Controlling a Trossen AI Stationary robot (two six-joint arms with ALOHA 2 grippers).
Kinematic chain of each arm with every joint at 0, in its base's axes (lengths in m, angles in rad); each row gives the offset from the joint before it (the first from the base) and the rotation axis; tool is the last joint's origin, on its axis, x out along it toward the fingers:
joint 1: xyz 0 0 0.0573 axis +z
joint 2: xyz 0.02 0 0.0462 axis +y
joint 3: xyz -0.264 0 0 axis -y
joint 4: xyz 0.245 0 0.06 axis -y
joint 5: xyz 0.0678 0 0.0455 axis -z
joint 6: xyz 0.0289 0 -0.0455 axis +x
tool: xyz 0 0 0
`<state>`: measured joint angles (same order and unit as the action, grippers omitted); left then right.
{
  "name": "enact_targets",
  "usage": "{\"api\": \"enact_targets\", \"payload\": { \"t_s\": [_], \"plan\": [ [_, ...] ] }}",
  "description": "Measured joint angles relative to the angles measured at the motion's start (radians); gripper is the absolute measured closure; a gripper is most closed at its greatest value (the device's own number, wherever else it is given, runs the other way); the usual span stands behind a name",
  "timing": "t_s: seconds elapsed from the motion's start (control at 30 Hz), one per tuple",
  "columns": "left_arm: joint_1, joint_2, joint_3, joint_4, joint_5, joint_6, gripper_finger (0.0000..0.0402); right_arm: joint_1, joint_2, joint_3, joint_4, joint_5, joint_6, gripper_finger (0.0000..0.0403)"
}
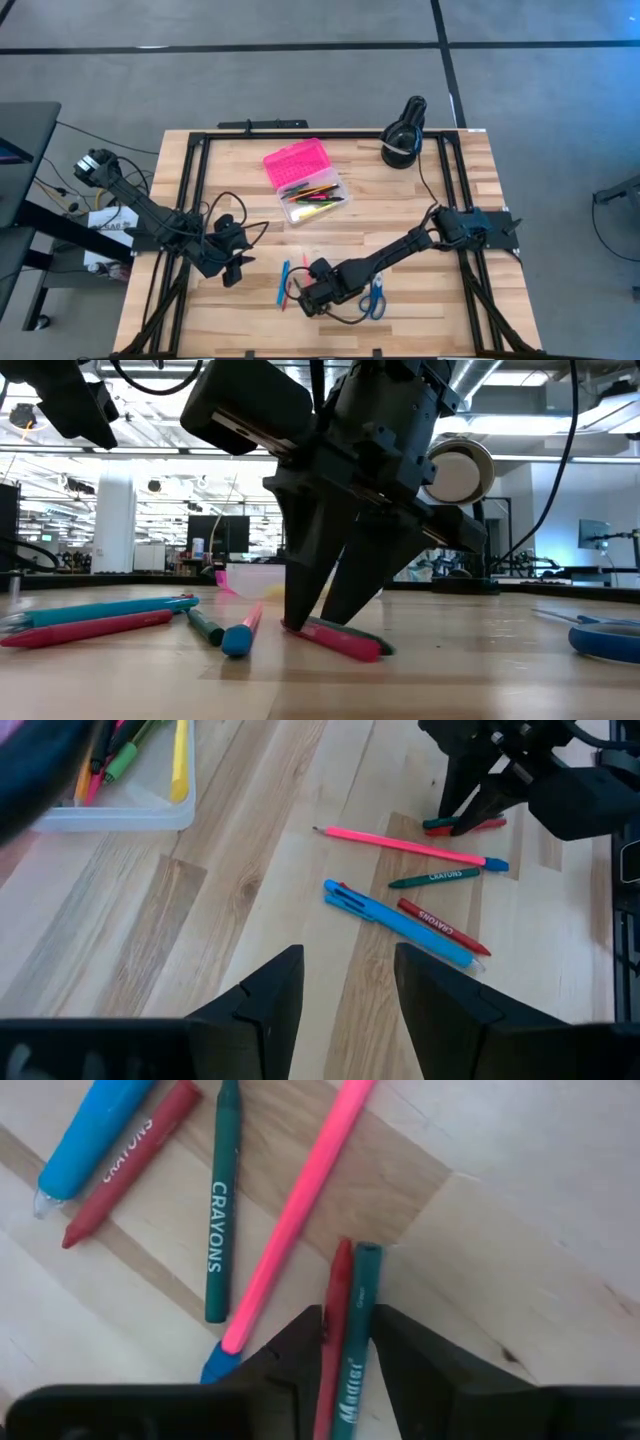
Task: Pick & place school supplies into a supply box
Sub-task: Put the green crayon into the pink supply box
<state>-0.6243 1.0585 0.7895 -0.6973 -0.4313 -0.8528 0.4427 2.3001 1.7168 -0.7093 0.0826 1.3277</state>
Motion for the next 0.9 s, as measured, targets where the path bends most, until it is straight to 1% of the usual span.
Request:
{"api": "enact_targets", "payload": {
  "t_s": [0.13, 0.27, 0.57, 0.9],
  "plan": [
    [0.000, 0.000, 0.000, -0.009, 0.000, 0.000, 0.0249, 0.001, -0.001, 0.005, -0.004, 0.013, -0.001, 0.0317],
    [0.000, 0.000, 0.000, -0.015, 0.000, 0.000, 0.0249, 0.001, 0.002, 0.029, -0.020, 0.013, -0.037, 0.0321],
    [0.000, 0.000, 0.000, -0.021, 0.001, 0.000, 0.0249, 0.000, 0.008, 0.067, -0.050, 0.017, -0.079, 0.0321],
    [0.000, 0.000, 0.000, -0.020, 0.003, 0.000, 0.0249, 0.001, 0.002, 0.069, -0.050, 0.000, -0.079, 0.0321]
  ]
}}
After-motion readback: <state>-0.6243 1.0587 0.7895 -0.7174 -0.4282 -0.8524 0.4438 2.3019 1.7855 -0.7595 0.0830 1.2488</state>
